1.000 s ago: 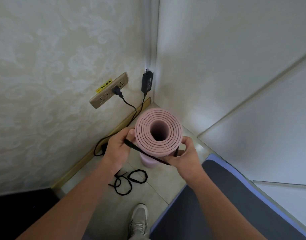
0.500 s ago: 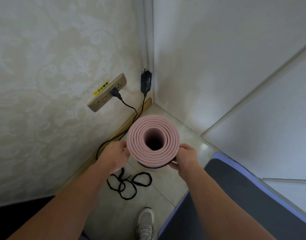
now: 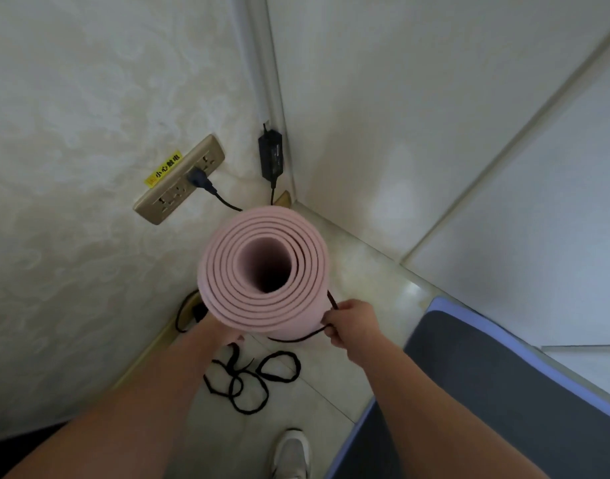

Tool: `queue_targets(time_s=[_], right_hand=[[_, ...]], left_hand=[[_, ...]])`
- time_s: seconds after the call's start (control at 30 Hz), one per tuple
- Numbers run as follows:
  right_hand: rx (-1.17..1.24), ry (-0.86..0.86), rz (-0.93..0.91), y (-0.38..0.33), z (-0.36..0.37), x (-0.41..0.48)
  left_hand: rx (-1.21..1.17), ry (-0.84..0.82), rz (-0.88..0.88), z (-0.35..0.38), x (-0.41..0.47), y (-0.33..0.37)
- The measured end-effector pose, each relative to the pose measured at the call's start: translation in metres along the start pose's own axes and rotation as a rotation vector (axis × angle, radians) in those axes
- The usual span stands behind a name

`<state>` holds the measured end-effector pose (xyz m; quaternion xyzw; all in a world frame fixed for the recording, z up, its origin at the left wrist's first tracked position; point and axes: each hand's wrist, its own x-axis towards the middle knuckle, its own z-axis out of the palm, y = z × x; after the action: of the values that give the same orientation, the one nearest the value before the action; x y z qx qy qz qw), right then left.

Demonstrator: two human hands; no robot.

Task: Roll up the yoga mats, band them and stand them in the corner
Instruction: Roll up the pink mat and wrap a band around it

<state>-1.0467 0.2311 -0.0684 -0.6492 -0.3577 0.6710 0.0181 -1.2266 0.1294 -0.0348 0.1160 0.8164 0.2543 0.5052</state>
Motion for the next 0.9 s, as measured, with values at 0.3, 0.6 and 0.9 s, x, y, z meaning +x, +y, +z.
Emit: queue_targets(time_s=[0.3, 0.6, 0.9], right_hand=[[0.371, -0.228, -0.154, 0.004, -0.015, -0.015], [0.013, -0.096, -0.448, -0.022, -0.033, -0.065], [-0.138, -0.106, -0.603, -0.106, -0.128, -0.250]], left_hand=[[-0.222, 0.035, 0.226, 0.004, -0.003, 0.012], [-0.155, 0.038, 0.398, 0.017, -0.039, 0.012], [-0.348, -0.221, 0.718, 0.030, -0.197, 0.136]])
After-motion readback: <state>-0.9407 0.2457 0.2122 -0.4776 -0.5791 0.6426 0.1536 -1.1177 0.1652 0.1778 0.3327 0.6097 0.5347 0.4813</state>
